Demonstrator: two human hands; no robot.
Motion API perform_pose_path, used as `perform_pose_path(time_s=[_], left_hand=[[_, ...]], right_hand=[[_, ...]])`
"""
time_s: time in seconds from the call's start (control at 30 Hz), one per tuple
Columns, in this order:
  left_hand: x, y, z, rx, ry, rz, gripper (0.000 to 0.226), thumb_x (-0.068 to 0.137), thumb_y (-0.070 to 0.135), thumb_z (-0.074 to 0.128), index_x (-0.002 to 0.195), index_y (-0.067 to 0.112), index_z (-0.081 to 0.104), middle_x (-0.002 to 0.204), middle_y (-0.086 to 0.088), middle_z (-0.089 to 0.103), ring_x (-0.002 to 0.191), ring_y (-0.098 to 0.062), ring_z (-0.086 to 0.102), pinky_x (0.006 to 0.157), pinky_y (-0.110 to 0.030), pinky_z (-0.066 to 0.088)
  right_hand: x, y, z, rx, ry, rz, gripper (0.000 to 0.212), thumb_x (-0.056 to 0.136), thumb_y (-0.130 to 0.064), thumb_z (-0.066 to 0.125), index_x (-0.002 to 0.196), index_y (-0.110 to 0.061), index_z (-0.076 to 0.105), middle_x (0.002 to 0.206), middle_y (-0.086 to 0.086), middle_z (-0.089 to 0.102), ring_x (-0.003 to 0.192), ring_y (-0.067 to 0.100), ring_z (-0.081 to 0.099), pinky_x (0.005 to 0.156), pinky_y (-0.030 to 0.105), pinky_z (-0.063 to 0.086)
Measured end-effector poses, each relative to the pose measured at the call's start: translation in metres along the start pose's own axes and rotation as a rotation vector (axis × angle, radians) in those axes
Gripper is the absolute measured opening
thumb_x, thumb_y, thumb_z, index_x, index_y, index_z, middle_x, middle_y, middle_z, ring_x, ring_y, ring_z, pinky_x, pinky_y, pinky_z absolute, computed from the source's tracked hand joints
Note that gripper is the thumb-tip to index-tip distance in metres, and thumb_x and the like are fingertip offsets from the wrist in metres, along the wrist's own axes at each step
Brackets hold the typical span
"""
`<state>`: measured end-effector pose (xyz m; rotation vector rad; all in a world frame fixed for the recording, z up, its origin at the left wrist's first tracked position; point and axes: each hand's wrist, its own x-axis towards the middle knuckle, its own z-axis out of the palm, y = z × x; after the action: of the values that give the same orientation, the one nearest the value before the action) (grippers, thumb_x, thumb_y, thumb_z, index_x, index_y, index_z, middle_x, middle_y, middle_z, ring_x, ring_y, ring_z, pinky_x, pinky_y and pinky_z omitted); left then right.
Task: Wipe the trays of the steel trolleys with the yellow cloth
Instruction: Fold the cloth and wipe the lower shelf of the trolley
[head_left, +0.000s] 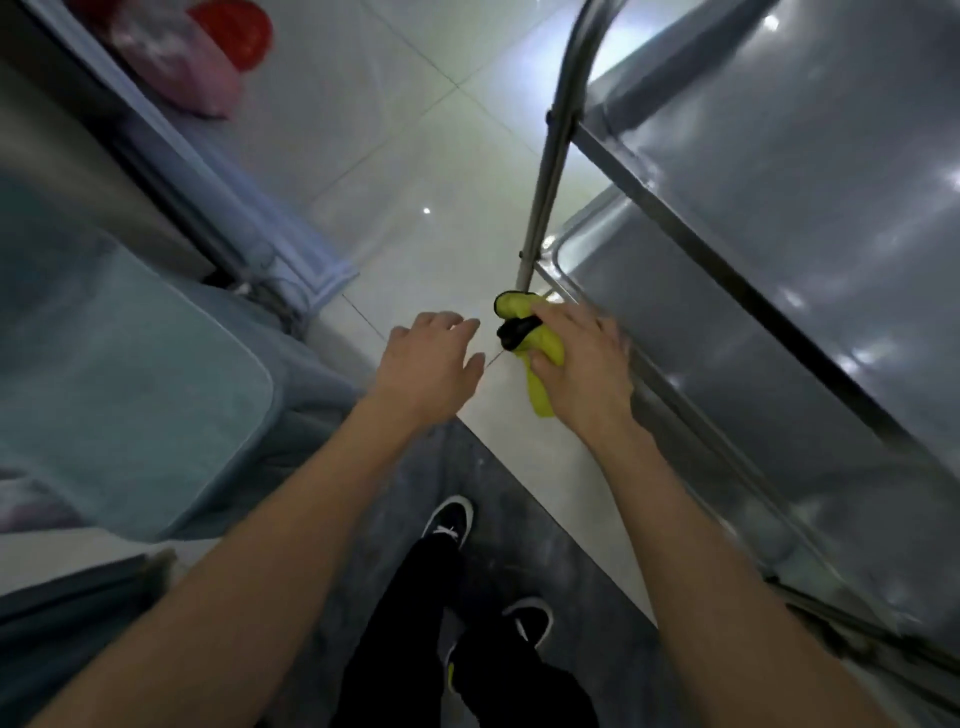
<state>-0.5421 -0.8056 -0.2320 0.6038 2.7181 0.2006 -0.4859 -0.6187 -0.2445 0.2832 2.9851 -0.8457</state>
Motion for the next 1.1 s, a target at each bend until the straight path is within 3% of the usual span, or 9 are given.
perform_pose_path(time_s=[0.13, 0.3, 0.57, 0.77, 1.1], left_hand=[[-0.034, -0.022, -0.065, -0.064, 0.019, -0.072, 0.05, 0.101, 0.043, 0.044, 0.147, 0.023, 0.045, 0.148, -0.002, 0.049, 0.134, -0.028, 0.043, 0.105, -0.049, 0.039], [-0.048, -0.07, -0.142, -0.112, 0.07, -0.1, 0.051, 0.102, 0.043, 0.045, 0.148, 0.021, 0.045, 0.146, -0.002, 0.051, 0.128, -0.028, 0.049, 0.1, -0.045, 0.044], [-0.032, -0.132, -0.252, -0.13, 0.206, -0.076, 0.051, 0.101, 0.042, 0.047, 0.148, 0.02, 0.046, 0.148, -0.005, 0.05, 0.132, -0.029, 0.047, 0.103, -0.047, 0.041], [0.018, -0.143, -0.303, -0.156, 0.263, 0.009, 0.051, 0.101, 0.041, 0.049, 0.147, 0.02, 0.047, 0.146, -0.006, 0.053, 0.13, -0.029, 0.048, 0.104, -0.049, 0.043], [0.157, -0.147, -0.37, -0.13, 0.336, 0.126, 0.052, 0.095, 0.023, 0.06, 0.146, 0.025, 0.048, 0.144, 0.002, 0.053, 0.134, -0.024, 0.043, 0.102, -0.047, 0.043]], right_hand=[[-0.001, -0.068, -0.039, -0.001, -0.035, -0.048, 0.048, 0.091, -0.028, 0.066, 0.137, -0.037, 0.054, 0.136, -0.008, 0.056, 0.119, 0.032, 0.047, 0.099, 0.048, 0.037], [0.027, -0.148, -0.074, 0.001, -0.068, -0.106, 0.048, 0.092, -0.032, 0.065, 0.139, -0.034, 0.054, 0.139, -0.011, 0.054, 0.118, 0.028, 0.045, 0.103, 0.051, 0.038], [0.091, -0.242, -0.116, 0.005, -0.016, -0.139, 0.049, 0.094, -0.034, 0.059, 0.143, -0.037, 0.049, 0.141, -0.01, 0.052, 0.117, 0.027, 0.043, 0.096, 0.044, 0.038], [0.148, -0.265, -0.136, 0.025, 0.014, -0.146, 0.049, 0.096, -0.033, 0.058, 0.143, -0.039, 0.047, 0.142, -0.012, 0.05, 0.119, 0.023, 0.04, 0.09, 0.035, 0.029], [0.288, -0.258, -0.178, 0.171, 0.01, -0.232, 0.052, 0.09, -0.02, 0.065, 0.138, -0.035, 0.055, 0.136, -0.014, 0.057, 0.118, 0.023, 0.045, 0.101, 0.044, 0.038]])
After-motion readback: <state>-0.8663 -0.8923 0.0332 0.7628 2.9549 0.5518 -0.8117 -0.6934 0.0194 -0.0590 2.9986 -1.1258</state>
